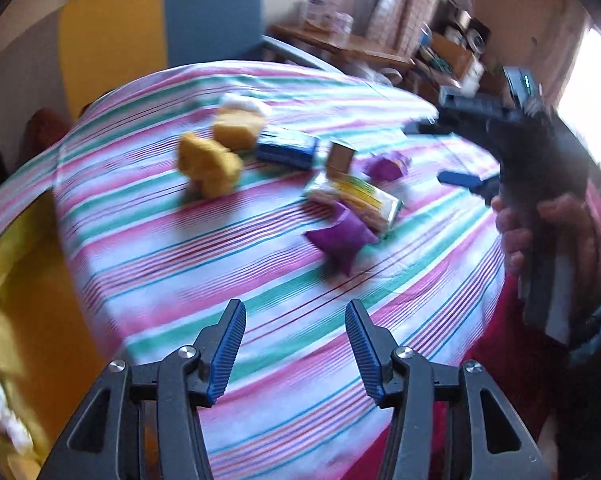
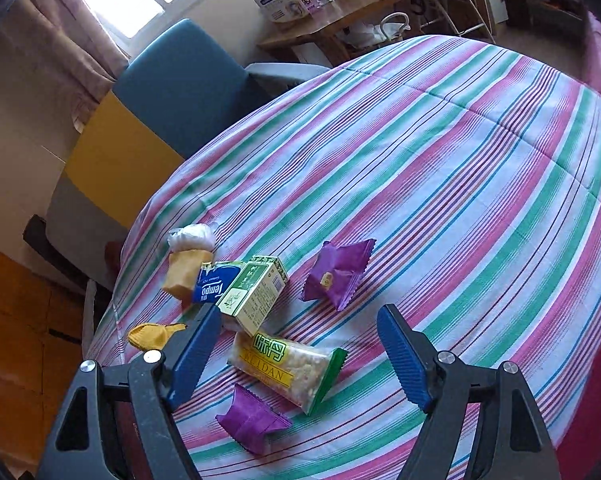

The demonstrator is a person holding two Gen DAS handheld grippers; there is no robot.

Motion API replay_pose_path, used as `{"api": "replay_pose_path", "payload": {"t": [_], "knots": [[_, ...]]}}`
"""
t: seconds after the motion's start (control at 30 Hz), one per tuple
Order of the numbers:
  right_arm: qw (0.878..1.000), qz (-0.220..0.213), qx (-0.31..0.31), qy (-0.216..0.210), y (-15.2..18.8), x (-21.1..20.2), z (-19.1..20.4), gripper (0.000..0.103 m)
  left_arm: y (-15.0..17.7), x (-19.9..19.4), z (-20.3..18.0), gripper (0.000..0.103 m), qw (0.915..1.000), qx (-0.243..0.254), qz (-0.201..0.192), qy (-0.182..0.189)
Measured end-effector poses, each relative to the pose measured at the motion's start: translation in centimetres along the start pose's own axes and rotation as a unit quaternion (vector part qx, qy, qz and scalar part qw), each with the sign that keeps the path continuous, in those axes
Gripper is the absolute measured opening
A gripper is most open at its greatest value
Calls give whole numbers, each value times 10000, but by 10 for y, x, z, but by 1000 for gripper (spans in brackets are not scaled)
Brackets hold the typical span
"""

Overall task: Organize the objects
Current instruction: 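Move the left tool to the purple snack packet and grasp it, then lift the purple packet with the left tool while the right tool grasps the WEIDAN bag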

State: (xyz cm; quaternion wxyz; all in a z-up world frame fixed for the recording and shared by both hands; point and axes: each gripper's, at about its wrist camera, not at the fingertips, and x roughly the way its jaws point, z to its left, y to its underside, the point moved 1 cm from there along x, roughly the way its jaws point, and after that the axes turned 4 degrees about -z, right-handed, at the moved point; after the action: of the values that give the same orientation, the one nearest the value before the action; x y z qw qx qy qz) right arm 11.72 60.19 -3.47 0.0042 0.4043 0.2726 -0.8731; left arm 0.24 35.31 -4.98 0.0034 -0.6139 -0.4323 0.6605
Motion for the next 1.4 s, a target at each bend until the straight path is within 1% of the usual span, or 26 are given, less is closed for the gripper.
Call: {"api": "replay_pose_path", "payload": {"t": [0.1,0.2,0.27,0.37,0.53,0.57,0.6,0.63,0.7,0.77,0.83,0.9,0.97,1.07,1.17,1.3,1.4], "knots": [[10000,60,22,-64,1,2,0,84,-9,16,-19,53,9985,538,12,-43],[9998,119,38,-132,2,2,0,85,-18,37,-37,53,9942,1066,139,-77],[9998,137,45,-169,2,2,1,86,-24,50,-42,53,9922,1215,263,-20],[9996,179,69,-220,3,3,1,86,-32,73,-50,53,9887,1437,408,-79],[9993,234,113,-267,3,5,0,87,-43,103,-57,53,9860,1584,464,-218],[9992,242,133,-275,3,6,-1,87,-44,108,-57,46,9860,1577,511,-187],[9991,257,156,-290,3,6,-2,87,-43,113,-55,36,9870,1490,589,-146],[9991,266,175,-295,3,6,-2,87,-42,116,-51,28,9892,1288,697,-3],[9992,230,196,-273,2,6,-4,87,-36,107,-44,27,9929,1014,553,270],[9993,158,240,-254,1,4,-6,87,-25,95,-36,27,9952,816,460,281],[9991,137,321,-256,0,3,-9,87,-9,81,-24,27,9969,514,440,389],[9987,155,398,-268,0,4,-12,87,7,68,-17,27,9981,335,392,336],[9985,73,490,-226,-2,1,-15,87,25,50,-10,27,9986,174,343,357],[9968,-39,791,-145,-6,-2,-27,87,45,31,-3,27,9989,35,303,357],[9950,-1,1001,-72,-7,1,-36,87,57,21,1,27,9988,-62,325,367],[9956,-9,925,136,-7,4,-34,87,70,13,3,25,9988,-63,312,372],[9965,104,793,246,-5,10,-31,87,74,7,0,25,9987,2,242,442]]}}
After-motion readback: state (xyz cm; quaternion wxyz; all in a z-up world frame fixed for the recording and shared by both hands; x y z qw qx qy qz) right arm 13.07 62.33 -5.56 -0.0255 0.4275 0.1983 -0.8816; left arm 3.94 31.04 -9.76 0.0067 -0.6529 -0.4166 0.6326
